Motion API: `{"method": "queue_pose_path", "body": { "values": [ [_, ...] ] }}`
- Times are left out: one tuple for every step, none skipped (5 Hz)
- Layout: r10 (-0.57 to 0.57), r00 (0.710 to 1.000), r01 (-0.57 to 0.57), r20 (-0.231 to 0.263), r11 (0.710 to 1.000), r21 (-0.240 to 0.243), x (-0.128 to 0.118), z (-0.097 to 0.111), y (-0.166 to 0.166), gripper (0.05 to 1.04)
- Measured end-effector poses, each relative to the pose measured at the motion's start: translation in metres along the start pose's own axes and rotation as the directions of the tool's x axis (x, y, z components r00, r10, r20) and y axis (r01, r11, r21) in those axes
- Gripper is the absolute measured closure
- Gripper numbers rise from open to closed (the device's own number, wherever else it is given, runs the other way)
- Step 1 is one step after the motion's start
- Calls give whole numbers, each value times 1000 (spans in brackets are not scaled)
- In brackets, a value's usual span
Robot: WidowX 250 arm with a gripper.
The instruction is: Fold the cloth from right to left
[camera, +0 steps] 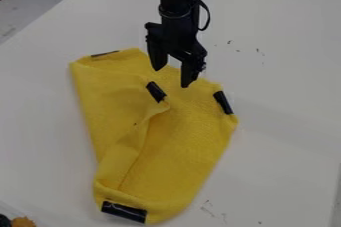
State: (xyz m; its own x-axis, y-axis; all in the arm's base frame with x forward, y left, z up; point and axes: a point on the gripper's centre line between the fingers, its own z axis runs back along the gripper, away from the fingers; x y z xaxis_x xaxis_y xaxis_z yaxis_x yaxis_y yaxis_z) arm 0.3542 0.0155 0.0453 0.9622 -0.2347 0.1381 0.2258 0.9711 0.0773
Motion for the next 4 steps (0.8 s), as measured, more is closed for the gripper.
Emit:
{"method": "queue_pose_path", "body": {
  "values": [
    [6,999,-6,-38,1000,-7,-5,-11,-2,83],
    [-29,999,29,-35,999,16,11,-6,-25,83],
    [-51,998,51,-47,999,15,22,-6,-45,83],
    [-49,998,50,-40,999,15,33,1,-70,83]
  ]
}}
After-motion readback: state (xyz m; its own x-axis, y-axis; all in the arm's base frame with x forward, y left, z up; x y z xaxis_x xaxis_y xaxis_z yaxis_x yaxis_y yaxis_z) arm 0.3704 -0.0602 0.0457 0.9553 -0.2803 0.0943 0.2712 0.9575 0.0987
